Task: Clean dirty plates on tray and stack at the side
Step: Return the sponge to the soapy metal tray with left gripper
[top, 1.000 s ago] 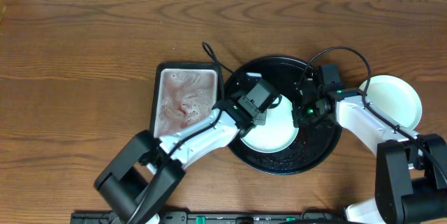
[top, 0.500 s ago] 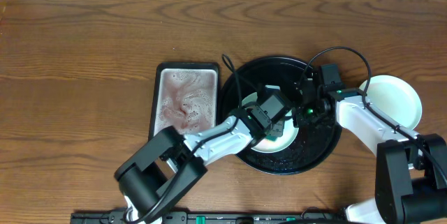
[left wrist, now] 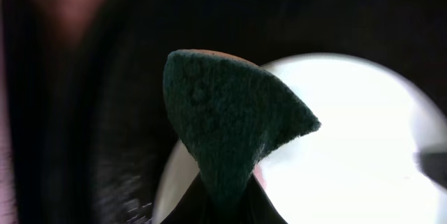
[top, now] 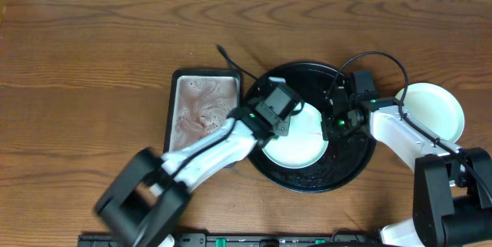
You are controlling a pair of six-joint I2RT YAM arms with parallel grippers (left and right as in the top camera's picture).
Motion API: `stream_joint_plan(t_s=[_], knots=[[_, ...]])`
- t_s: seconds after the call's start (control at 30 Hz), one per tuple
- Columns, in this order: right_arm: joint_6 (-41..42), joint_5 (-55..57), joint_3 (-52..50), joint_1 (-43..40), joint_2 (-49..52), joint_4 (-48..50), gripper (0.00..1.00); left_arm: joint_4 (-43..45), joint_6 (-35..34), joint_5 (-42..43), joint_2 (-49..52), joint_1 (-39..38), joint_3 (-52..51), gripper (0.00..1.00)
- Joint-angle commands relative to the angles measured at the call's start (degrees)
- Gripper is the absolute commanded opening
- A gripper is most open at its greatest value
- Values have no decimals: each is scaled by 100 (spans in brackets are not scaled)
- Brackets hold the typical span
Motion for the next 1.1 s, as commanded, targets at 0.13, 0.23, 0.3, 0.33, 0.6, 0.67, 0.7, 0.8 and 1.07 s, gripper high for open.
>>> stream_joint_plan(t_s=[0.13, 0.23, 0.3, 0.33, 0.6, 0.67, 0.7, 0.8, 1.07], knots=[[26, 107, -195, 90, 166, 79, 11, -822, 232, -221, -1325, 498, -15, 7], [46, 109, -195, 90, 166, 140, 11, -1220, 236, -168, -1377, 999, -17, 7], [92, 107, -195, 90, 166, 149, 11, -1327, 448, 83, -1314, 1333, -57, 7], [90, 107, -195, 90, 166, 149, 11, -1322, 597, 256, -1274, 1493, -103, 7], [85, 109, -195, 90, 166, 151, 1, -1300, 699, 459, -706, 2415, -391, 7], [85, 109, -195, 90, 166, 173, 1, -1294, 702, 457, -514, 2492, -393, 8], [85, 109, -195, 90, 166, 186, 1, -1274, 702, 455, -435, 2503, -393, 8], [85, 109, -195, 90, 166, 199, 1, -1204, 699, 455, -175, 2505, -393, 8], [11, 181, -66, 90, 22, 197, 1, -1261, 874, 452, -203, 2505, -391, 63]])
